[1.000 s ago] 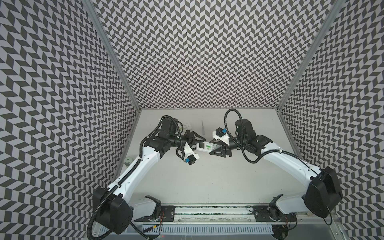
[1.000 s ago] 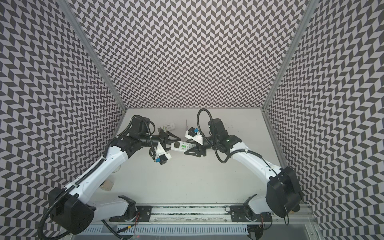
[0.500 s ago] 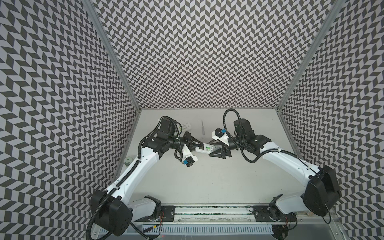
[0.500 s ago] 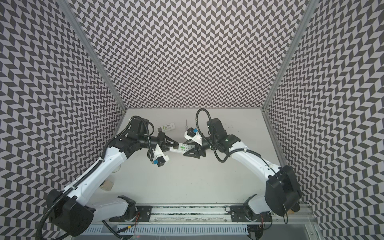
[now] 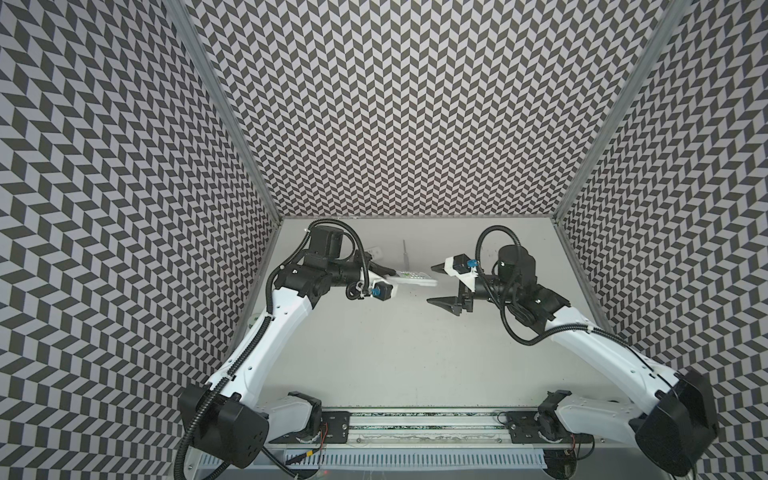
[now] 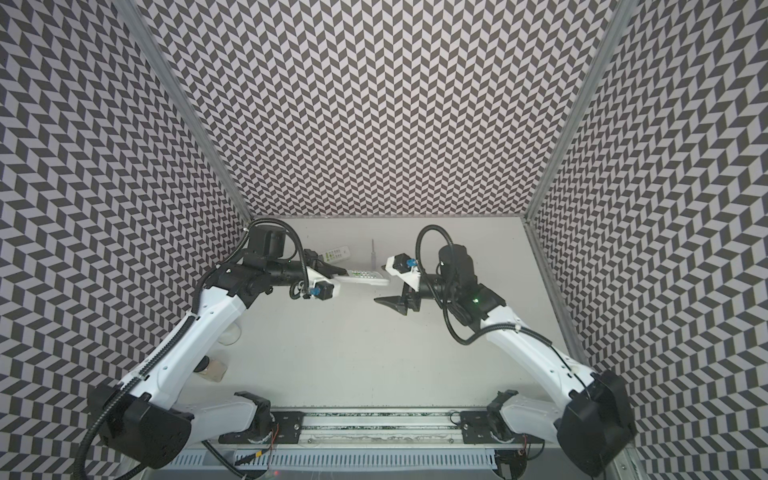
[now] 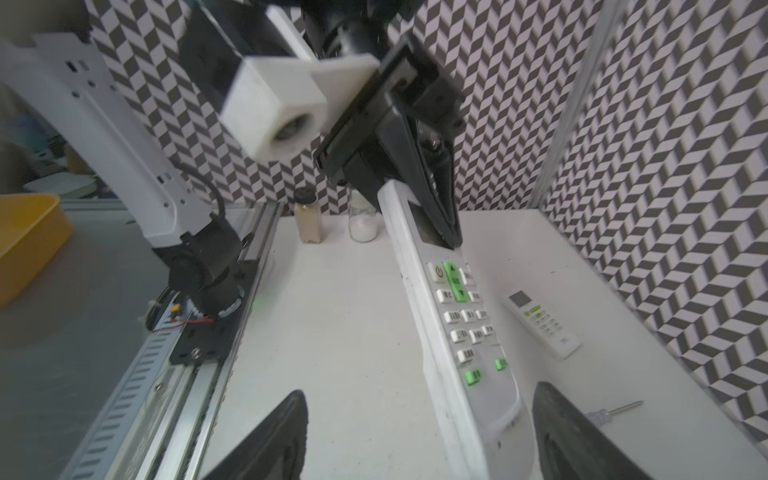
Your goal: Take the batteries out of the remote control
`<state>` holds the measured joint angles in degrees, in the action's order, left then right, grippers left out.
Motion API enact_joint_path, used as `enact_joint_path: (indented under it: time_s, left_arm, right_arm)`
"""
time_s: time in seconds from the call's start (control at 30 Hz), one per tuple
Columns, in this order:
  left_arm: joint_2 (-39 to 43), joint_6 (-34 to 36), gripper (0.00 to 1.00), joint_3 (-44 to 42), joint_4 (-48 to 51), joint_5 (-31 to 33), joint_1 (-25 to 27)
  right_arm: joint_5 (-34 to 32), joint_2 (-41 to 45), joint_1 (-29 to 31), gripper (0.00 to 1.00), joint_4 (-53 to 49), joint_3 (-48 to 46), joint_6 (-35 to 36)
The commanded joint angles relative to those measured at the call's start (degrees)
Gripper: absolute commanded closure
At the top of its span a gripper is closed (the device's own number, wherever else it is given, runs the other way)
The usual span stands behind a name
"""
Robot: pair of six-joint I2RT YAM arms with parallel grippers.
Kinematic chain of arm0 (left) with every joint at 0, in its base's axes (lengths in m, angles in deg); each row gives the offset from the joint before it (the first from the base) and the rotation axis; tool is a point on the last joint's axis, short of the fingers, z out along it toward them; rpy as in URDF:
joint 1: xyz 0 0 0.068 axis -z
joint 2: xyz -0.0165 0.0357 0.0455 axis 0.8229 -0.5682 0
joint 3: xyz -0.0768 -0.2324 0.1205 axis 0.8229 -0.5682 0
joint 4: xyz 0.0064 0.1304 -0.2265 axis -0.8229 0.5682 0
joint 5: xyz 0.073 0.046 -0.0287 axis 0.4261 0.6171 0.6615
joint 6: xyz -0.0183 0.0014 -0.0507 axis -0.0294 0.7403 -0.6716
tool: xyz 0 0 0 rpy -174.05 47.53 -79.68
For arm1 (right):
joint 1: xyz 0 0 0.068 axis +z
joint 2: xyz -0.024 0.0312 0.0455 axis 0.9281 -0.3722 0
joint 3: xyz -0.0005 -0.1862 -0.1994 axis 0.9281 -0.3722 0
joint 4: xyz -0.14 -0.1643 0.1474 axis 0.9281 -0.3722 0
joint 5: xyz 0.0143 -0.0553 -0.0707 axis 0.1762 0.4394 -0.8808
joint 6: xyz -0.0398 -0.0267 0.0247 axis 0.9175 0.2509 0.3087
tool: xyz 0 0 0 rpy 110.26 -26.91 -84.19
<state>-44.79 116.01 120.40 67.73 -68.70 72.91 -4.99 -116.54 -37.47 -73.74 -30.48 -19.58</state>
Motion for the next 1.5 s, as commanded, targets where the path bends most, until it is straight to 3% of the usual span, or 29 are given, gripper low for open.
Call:
enact_joint_path:
  time_s: [0.0,0.2,0.3,0.4,0.57,0.73,0.9,1.47]
  left_arm:
    - [0.14,-30.16,1.00,-2.32,-0.86,1.75,-0.66]
    - [7.25,-58.50,1.00,-15.89,-13.77,-2.41,-3.95]
    - [9.99,-71.30,1.00,-23.03,-23.99,-9.34,-8.77]
    - [11.99,-80.69,1.00,-30.31,-33.92,-13.26,-10.85]
    - [12.07,-78.94,1.00,-34.63,-34.89,-15.49,-8.75]
    - [12.28,-88.12,1.00,-41.76,-45.16,-20.97,-9.22]
    - [12.63,-82.64,1.00,-44.77,-41.94,-18.18,-9.79]
    - [12.91,-84.18,1.00,-45.15,-43.41,-16.12,-9.34]
  right_arm:
    - [-3.80,0.88,-1.82,0.20,16.05,-4.68,-8.93]
    - [-6.29,-0.01,-3.16,0.22,30.55,-13.04,-20.43]
    - [-3.01,-3.01,-3.07,0.25,31.12,-13.96,-21.98]
    - [-4.04,-4.73,-2.76,0.27,35.52,-17.20,-25.73]
    - [-5.20,-8.18,-1.54,0.28,40.30,-19.94,-30.57]
    - [-5.45,-10.58,-0.94,0.28,39.84,-20.51,-28.91]
    - [-2.78,-13.32,-0.87,0.28,40.95,-20.06,-29.22]
    - [-2.25,-23.52,3.86,0.36,44.09,-15.61,-32.72]
